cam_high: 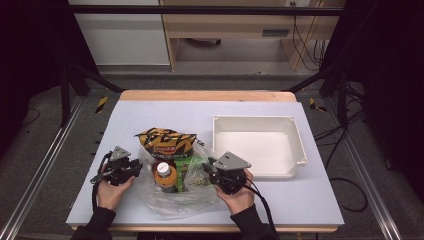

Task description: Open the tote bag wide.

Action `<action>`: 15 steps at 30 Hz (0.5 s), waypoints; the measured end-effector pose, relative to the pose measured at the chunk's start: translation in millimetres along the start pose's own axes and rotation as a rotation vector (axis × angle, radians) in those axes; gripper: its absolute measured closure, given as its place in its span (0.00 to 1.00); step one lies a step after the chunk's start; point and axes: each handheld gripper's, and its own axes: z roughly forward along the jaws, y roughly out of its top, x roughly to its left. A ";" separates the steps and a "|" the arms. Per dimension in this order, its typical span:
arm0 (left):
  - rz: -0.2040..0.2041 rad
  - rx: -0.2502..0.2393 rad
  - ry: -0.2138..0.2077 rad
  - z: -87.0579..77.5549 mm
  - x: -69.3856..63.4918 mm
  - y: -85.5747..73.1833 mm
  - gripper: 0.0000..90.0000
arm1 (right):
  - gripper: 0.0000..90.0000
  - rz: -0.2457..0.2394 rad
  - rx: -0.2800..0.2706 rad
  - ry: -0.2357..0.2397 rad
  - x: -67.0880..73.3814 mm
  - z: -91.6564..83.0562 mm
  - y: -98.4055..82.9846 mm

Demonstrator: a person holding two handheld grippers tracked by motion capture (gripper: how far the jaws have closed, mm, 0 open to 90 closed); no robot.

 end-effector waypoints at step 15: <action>0.004 -0.004 0.001 0.3 -1.1 0.3 0.75 | 0.68 0.011 0.013 0.018 1.5 3.4 -2.1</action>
